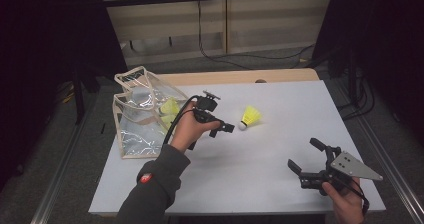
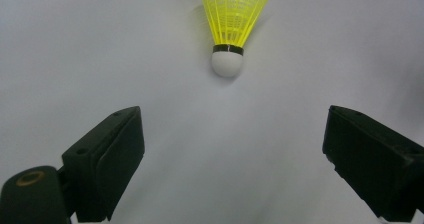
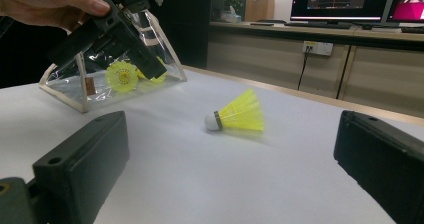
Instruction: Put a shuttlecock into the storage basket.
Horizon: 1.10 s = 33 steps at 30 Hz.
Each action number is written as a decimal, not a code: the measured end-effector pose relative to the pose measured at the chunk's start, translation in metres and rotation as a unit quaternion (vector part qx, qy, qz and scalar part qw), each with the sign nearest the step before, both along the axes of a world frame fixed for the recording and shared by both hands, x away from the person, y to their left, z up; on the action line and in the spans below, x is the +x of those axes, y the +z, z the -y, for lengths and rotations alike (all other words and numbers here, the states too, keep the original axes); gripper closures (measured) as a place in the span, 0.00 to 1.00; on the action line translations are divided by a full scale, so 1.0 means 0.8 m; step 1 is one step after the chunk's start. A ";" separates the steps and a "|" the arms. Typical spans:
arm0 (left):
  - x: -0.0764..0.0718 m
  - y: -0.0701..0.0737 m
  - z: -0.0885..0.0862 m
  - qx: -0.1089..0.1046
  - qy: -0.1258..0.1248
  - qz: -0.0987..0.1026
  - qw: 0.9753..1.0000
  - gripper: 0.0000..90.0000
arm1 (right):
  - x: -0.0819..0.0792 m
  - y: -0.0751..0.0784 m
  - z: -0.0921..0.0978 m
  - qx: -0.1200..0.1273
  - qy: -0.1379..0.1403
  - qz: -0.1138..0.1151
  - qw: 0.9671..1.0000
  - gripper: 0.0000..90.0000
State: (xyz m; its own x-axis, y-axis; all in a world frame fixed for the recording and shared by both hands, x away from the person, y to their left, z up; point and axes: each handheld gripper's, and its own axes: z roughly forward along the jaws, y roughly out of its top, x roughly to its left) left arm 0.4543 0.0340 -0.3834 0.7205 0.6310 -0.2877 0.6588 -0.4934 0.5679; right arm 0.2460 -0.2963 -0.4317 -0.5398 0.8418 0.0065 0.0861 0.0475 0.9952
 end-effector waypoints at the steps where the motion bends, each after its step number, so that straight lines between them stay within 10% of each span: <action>1: 0.000 -0.001 0.000 0.001 -0.002 0.001 1.000 0.11 | 0.000 0.000 0.000 0.000 0.000 0.000 1.000 0.01; 33: 0.000 -0.043 0.025 -0.013 -0.001 0.008 1.000 0.05 | 0.000 -0.001 0.000 -0.002 0.001 -0.001 1.000 0.01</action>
State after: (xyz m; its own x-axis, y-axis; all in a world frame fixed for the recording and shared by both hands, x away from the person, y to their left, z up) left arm 0.4546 0.0140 -0.4176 0.7266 0.6216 -0.2926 0.6485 -0.4799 0.5908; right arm 0.2460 -0.2963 -0.4322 -0.5413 0.8408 0.0046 0.0886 0.0516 0.9947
